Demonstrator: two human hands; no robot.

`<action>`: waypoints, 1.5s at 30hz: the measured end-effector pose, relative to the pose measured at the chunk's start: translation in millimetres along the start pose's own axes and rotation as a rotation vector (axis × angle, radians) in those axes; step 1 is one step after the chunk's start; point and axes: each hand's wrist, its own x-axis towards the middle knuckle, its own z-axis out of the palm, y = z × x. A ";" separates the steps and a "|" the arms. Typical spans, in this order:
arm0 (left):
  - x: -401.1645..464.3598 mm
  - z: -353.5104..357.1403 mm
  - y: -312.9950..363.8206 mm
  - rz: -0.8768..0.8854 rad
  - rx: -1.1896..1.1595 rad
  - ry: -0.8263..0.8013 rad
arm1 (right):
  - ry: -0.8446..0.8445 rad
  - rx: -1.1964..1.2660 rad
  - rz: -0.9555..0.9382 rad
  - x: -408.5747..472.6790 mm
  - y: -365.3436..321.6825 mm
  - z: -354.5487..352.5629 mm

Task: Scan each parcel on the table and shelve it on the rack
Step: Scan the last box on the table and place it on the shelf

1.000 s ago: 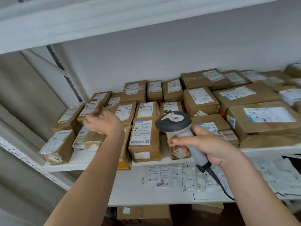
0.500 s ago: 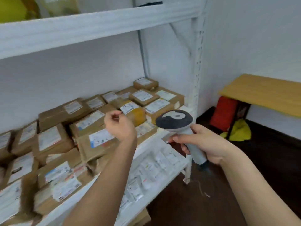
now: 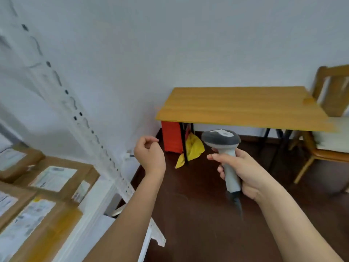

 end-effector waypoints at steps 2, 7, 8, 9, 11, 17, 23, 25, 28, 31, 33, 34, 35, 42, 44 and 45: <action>20.6 49.1 -14.1 -0.069 0.003 -0.060 | 0.115 0.049 -0.005 32.8 -17.5 -15.8; 50.2 169.1 -30.1 -0.181 0.038 -0.258 | 0.367 0.141 -0.062 87.1 -63.3 -66.5; 50.3 190.9 -31.8 -0.187 0.039 -0.291 | 0.423 0.168 -0.072 94.2 -67.9 -79.1; 49.4 212.0 -33.6 -0.195 0.036 -0.331 | 0.474 0.197 -0.080 100.7 -71.9 -91.5; 45.9 252.9 -36.8 -0.220 0.034 -0.416 | 0.552 0.260 -0.095 114.1 -78.4 -117.2; 29.7 365.3 -48.4 -0.293 0.080 -0.548 | 0.693 0.334 -0.115 171.3 -92.7 -197.3; 39.0 489.9 -74.7 -0.318 0.142 -0.589 | 0.847 0.233 -0.105 276.2 -116.4 -299.1; 39.3 531.0 -81.5 -0.343 0.185 -0.573 | 0.905 0.215 -0.072 309.3 -123.7 -337.7; 37.6 588.0 -86.0 -0.378 0.202 -0.604 | 0.983 0.224 -0.046 347.6 -135.6 -391.4; 36.3 632.4 -90.9 -0.389 0.210 -0.605 | 1.056 0.181 -0.026 380.9 -150.4 -434.3; 40.0 657.1 -98.3 -0.409 0.231 -0.618 | 1.062 0.167 -0.018 403.5 -157.6 -457.0; 43.8 670.5 -102.2 -0.420 0.248 -0.622 | 1.066 0.158 -0.012 415.2 -161.3 -466.0; 48.0 684.7 -106.9 -0.428 0.260 -0.623 | 1.067 0.151 -0.010 426.6 -164.4 -474.3; 66.5 785.2 -132.8 -0.445 0.268 -0.710 | 1.105 0.095 0.025 497.7 -178.1 -515.9; 73.0 805.4 -133.9 -0.445 0.265 -0.728 | 1.074 0.076 0.011 515.1 -184.5 -524.5; 76.7 814.5 -135.7 -0.449 0.267 -0.751 | 1.058 0.045 -0.001 523.5 -186.6 -528.9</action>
